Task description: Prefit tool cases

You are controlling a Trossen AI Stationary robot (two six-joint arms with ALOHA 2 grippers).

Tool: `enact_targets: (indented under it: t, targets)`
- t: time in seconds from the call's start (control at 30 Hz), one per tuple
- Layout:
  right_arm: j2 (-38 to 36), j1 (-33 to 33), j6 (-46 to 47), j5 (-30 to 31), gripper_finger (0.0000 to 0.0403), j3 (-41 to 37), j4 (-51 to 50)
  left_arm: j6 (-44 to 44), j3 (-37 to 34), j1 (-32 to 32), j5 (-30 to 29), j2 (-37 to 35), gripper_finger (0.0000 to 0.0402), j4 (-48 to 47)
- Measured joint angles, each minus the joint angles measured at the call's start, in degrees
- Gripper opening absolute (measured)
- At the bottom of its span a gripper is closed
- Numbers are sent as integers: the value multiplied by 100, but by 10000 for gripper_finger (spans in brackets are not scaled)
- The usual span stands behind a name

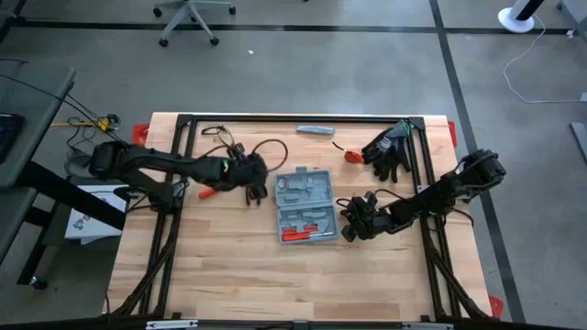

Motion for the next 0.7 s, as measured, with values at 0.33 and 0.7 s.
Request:
enact_targets:
  t: [0.33,0.7]
  targets:
    - [0,0,2,-43,0,0,-20,48,-525,1652,1119,2,58,-702]
    - [-2,0,-66,-100,0,0,-53,399,-934,2635,2417,2,148,-1016]
